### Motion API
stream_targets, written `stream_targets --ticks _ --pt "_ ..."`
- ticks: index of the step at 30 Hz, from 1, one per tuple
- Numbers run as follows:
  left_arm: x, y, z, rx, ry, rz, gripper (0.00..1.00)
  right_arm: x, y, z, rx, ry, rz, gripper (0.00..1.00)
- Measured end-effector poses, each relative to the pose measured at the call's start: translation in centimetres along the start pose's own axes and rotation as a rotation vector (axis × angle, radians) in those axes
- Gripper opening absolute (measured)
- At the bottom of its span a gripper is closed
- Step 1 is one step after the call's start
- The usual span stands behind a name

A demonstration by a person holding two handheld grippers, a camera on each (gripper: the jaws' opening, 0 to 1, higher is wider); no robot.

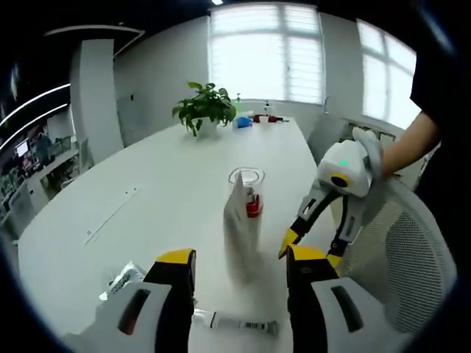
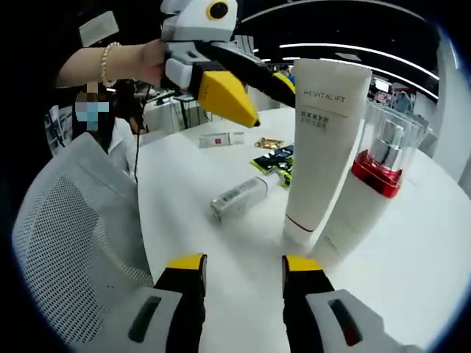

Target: Arrange the skincare products in the storage area until every visible bottle or jar stands upright without overlapping.

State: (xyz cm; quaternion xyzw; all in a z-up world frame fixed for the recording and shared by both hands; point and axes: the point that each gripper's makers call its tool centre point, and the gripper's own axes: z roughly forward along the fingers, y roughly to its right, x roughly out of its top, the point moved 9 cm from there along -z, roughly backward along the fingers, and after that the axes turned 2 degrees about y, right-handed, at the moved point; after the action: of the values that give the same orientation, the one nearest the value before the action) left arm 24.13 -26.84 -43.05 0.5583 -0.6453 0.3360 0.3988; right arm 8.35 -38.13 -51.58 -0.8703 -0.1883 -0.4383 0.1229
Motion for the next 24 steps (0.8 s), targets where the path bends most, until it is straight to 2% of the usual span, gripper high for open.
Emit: stream_targets --ticks 3,8,13,20,24 --pt "-0.9 0.4 -0.9 0.032 0.002 -0.049 0.54 0.5 -0.2 -0.6 0.005 0.038 0.002 0.5" --pt "-1.9 1.2 -2.7 0.092 0.006 -0.102 0.68 0.9 -0.4 -1.4 -0.002 0.043 -0.007 0.57" --pt "-3.0 1.8 -4.6 0.153 0.022 -0.166 0.77 1.1 -0.5 -2.0 -0.033 0.057 -0.009 0.73" --pt "-5.0 2.9 -7.1 0.231 0.015 -0.257 0.87 0.9 -0.2 -2.7 -0.07 0.039 -0.006 0.82" --pt "-5.9 4.2 -8.4 0.267 0.024 -0.304 0.91 0.9 -0.2 -3.2 -0.082 0.03 -0.002 0.87"
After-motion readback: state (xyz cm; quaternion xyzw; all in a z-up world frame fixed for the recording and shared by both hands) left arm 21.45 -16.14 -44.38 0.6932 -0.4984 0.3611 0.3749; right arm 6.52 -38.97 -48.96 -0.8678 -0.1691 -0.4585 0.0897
